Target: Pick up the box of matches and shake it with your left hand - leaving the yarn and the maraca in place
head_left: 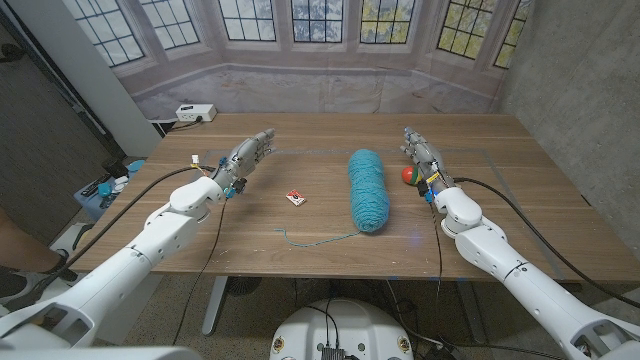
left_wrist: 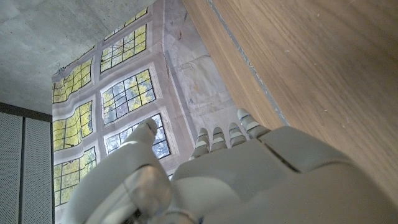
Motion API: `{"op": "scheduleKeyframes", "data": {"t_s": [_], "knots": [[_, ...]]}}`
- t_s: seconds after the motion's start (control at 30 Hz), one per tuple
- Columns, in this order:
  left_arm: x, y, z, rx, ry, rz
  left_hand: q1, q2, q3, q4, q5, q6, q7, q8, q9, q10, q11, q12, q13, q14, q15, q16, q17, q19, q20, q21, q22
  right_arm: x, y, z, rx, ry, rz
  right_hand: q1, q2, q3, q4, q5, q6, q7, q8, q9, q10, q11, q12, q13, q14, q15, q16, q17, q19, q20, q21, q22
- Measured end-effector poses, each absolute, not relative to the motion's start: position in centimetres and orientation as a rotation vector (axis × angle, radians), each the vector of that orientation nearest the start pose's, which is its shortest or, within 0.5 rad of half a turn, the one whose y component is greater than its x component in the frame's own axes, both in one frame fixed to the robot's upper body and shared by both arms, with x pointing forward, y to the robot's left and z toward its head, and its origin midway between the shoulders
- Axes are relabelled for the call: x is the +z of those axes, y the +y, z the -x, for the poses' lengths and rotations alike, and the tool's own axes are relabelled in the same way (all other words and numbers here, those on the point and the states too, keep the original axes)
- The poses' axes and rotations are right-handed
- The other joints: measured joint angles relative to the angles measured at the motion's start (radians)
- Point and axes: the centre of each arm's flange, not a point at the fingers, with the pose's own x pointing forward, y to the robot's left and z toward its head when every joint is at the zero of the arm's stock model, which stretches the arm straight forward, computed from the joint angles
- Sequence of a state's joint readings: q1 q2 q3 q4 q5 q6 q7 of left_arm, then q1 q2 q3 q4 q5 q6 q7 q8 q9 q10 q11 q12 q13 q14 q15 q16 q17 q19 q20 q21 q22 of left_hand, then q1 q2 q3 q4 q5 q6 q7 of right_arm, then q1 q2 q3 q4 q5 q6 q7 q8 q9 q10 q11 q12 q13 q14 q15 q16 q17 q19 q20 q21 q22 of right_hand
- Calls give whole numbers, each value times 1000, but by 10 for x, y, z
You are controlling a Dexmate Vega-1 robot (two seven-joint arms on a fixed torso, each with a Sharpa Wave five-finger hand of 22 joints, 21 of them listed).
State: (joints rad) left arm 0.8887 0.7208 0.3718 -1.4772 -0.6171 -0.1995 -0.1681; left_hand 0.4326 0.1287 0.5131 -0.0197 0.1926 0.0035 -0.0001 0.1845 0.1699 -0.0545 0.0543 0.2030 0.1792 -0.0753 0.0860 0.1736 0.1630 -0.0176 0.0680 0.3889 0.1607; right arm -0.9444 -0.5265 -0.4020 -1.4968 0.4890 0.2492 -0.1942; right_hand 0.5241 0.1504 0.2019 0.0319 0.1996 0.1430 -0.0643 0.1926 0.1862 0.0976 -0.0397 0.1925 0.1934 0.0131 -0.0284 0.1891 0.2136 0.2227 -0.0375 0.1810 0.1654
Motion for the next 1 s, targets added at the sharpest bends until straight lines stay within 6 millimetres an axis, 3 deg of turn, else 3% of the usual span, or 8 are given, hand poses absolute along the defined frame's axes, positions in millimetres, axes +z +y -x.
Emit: {"op": "scheduleKeyframes", "data": {"t_s": [0.23,0.7,1.0], "knots": [[0,307,-609,-388,-572,-309,9,-9,0,-25,4,15,-15,0,0,1,7,0,5,-7,7,0,3,7,7,-13,0,-41,-255,-620,110,-621,55,12,-4,2,-14,0,0,0,0,0,0,0,0,0,0,0,0,-4,0,0,0,0],[17,312,-592,-408,-583,-489,18,-18,8,-63,15,59,-15,5,5,-10,25,-4,5,-20,20,0,2,18,18,-34,5,-39,-257,-616,100,-630,57,16,0,4,-21,-4,7,7,0,0,5,5,0,0,0,0,0,-4,0,0,0,0],[34,317,-582,-381,-608,-643,32,-30,17,-91,31,97,11,12,5,-14,21,-4,5,-25,21,0,2,29,29,-53,5,-39,-258,-614,96,-631,60,16,0,8,-25,-7,7,7,0,0,5,5,0,0,0,0,0,-4,2,-2,4,0]]}}
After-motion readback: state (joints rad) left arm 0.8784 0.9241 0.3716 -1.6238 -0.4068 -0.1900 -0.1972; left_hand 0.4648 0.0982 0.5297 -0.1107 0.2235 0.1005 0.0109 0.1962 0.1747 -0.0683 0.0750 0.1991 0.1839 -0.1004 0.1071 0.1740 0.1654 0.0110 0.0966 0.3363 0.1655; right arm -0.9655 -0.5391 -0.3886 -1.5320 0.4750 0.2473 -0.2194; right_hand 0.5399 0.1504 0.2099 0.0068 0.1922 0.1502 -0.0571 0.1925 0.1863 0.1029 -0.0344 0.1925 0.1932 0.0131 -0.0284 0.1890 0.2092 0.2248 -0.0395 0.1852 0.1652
